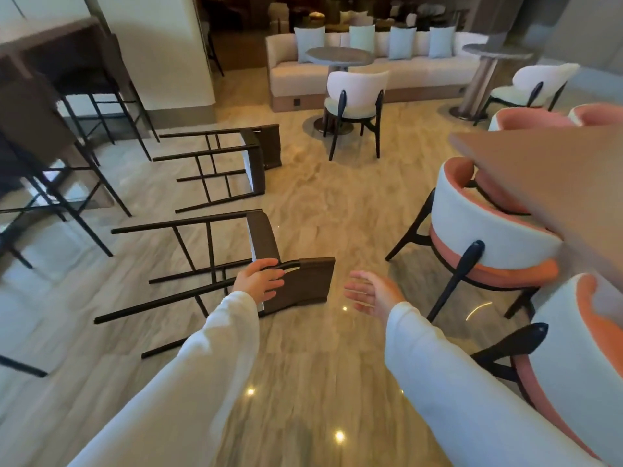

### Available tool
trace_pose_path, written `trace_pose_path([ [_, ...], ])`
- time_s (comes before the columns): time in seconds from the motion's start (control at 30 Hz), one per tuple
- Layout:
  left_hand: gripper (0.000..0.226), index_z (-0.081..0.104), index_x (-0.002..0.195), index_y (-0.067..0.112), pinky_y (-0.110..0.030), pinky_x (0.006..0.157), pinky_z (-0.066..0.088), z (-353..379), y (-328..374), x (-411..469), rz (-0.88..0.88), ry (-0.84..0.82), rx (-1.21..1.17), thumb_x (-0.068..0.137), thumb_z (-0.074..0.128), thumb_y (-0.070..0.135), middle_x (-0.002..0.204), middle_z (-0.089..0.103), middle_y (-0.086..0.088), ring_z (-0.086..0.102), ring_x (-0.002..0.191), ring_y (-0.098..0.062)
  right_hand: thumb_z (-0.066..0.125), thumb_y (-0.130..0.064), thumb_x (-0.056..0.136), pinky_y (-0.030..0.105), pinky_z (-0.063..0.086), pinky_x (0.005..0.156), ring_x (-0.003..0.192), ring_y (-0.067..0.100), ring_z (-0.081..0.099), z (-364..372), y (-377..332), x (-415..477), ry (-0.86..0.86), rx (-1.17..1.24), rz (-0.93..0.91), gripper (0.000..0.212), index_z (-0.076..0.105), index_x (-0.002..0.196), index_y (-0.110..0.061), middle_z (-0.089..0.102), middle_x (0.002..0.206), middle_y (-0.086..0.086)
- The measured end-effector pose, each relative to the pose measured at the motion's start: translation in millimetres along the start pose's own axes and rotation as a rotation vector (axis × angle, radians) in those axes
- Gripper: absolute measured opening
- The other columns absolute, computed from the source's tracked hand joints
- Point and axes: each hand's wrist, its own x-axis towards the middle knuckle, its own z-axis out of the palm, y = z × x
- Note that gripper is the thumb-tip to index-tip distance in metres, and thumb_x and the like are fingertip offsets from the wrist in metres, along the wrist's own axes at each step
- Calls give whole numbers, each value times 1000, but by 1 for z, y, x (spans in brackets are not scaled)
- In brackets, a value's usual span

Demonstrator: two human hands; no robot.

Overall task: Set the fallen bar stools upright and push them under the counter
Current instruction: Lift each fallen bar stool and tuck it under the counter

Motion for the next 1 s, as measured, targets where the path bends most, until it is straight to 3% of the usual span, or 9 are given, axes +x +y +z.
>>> trace_pose_path([
  [0.13,28,59,110,13,-29,75,46,27,16,52,-13,26,14,91,44,-2,94,65,-9,62,81,-19,51,-29,94,41,49,93,94,23,66,-11,-26,58,-3,-8,45,22,64,106,-15,70,101,8],
  [0.3,32,58,118,9,-37,92,44,52,27,125,-43,30,47,92,43,-1,107,63,-13,60,100,-26,50,-28,95,38,49,87,86,20,65,-12,-48,128,4,9,75,24,62,109,-13,69,94,6],
  [0.53,29,57,117,7,-39,94,41,78,32,244,-96,-34,93,92,47,-2,107,60,-16,56,101,-27,48,-28,96,40,47,95,92,21,63,-8,-71,238,32,21,130,26,59,114,-12,67,101,7],
  [0.77,24,60,107,13,-32,86,44,120,8,380,-188,-67,207,88,56,0,104,61,-12,58,97,-23,49,-26,96,33,49,76,89,21,62,-17,-62,370,91,50,218,27,57,118,-11,67,106,11],
  [0.83,25,62,109,13,-30,84,46,135,-6,414,-174,-77,291,86,60,3,103,63,-11,58,97,-22,48,-26,96,32,50,74,90,21,63,-24,-54,405,89,9,241,29,55,121,-13,68,104,9],
  [0.93,27,63,110,13,-33,92,46,159,-35,464,-138,-98,416,83,64,7,104,65,-9,59,100,-22,47,-24,96,30,51,68,88,21,63,-37,-37,458,91,-37,264,28,55,120,-12,68,107,12],
  [1.0,31,62,113,10,-28,87,47,175,-61,497,-128,-131,468,82,65,4,101,65,-7,59,96,-20,47,-23,96,30,50,65,89,21,62,-46,-21,493,95,-41,280,28,56,119,-11,68,110,14],
])
